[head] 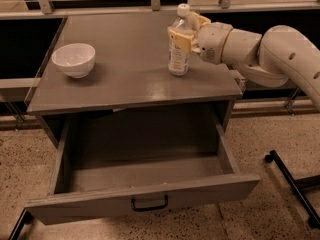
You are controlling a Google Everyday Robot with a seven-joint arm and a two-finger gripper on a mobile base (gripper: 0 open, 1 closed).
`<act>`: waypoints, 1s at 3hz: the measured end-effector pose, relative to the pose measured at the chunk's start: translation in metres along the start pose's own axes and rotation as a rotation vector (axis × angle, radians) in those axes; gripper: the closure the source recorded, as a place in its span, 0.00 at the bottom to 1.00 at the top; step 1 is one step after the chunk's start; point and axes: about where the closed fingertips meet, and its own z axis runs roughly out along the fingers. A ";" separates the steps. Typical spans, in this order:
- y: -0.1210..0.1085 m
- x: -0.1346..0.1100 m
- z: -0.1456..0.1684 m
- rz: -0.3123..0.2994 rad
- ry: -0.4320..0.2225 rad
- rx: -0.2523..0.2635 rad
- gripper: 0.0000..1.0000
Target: Pick blue plastic bottle from top drawer and place on counter
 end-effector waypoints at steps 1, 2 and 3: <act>0.000 0.000 0.000 0.000 0.000 0.000 0.27; 0.000 0.000 0.000 0.000 0.000 0.000 0.04; 0.000 0.000 0.000 0.000 0.000 0.000 0.00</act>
Offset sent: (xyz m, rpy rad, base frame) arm 0.0000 0.0000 0.0000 0.0000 0.0000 0.0000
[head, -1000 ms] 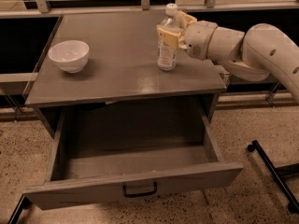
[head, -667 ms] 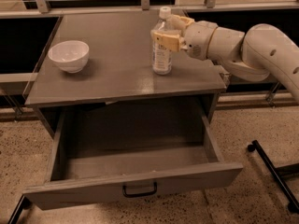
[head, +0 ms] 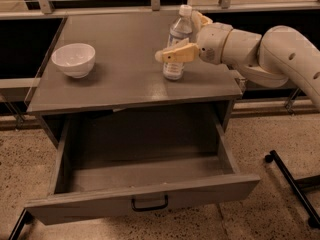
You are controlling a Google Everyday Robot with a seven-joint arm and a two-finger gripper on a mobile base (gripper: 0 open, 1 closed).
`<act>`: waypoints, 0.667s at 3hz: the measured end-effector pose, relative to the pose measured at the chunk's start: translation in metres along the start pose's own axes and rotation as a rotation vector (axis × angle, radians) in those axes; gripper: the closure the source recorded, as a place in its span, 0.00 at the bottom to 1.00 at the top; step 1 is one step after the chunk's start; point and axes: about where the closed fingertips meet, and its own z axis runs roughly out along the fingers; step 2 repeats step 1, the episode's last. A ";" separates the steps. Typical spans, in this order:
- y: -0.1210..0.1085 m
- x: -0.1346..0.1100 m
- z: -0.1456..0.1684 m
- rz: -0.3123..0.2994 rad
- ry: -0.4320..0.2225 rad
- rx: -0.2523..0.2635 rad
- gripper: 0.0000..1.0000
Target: Pick blue plastic bottle from top drawer and place on counter
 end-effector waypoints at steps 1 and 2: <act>0.000 0.000 0.000 0.000 0.000 0.000 0.00; 0.000 0.000 0.000 0.000 0.000 0.000 0.00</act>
Offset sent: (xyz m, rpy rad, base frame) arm 0.0000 0.0000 0.0000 0.0000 0.0000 0.0000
